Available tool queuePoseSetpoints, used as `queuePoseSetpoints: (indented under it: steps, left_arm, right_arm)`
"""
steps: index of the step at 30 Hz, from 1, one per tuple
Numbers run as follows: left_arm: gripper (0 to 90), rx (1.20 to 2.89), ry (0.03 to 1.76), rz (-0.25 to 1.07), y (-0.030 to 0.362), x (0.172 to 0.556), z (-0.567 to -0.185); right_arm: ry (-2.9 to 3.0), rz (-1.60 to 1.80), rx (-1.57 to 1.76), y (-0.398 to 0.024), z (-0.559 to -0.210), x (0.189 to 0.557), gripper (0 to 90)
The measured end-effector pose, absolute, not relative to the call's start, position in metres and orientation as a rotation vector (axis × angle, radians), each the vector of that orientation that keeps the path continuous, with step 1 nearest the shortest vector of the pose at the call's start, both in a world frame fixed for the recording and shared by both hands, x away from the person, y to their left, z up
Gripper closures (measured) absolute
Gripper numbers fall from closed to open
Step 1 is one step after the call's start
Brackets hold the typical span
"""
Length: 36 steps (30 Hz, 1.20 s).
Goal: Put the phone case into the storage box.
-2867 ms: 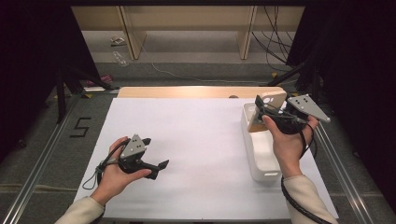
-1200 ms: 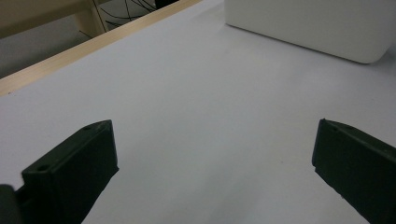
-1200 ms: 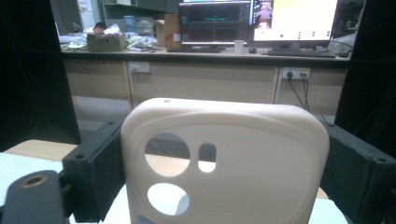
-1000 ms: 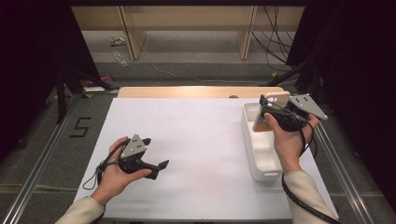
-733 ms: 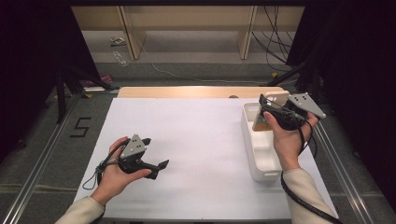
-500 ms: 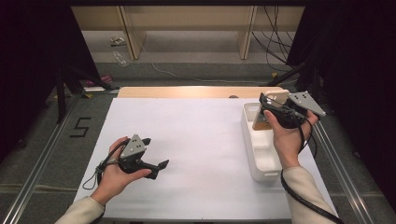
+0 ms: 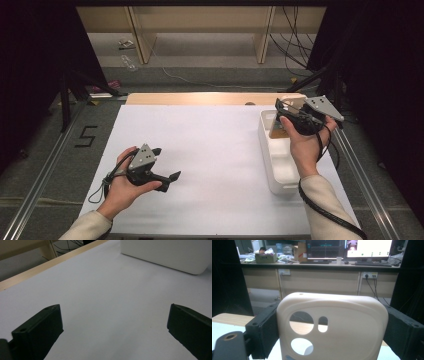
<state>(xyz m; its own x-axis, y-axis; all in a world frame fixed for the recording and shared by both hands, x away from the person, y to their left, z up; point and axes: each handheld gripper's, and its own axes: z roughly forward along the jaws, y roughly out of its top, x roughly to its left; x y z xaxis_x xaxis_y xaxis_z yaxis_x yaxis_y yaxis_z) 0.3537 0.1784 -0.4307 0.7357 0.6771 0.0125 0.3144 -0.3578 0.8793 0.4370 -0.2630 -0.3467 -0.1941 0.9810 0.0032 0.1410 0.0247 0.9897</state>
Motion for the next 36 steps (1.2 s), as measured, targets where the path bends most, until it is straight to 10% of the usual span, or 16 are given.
queuePoseSetpoints:
  steps: [36]
  left_arm:
    - [0.0, 1.961, 0.754, 0.466, 0.178, 0.354, -0.431]
  right_arm:
    - [1.467, 1.258, 1.215, -0.259, -0.341, 0.458, 12.0]
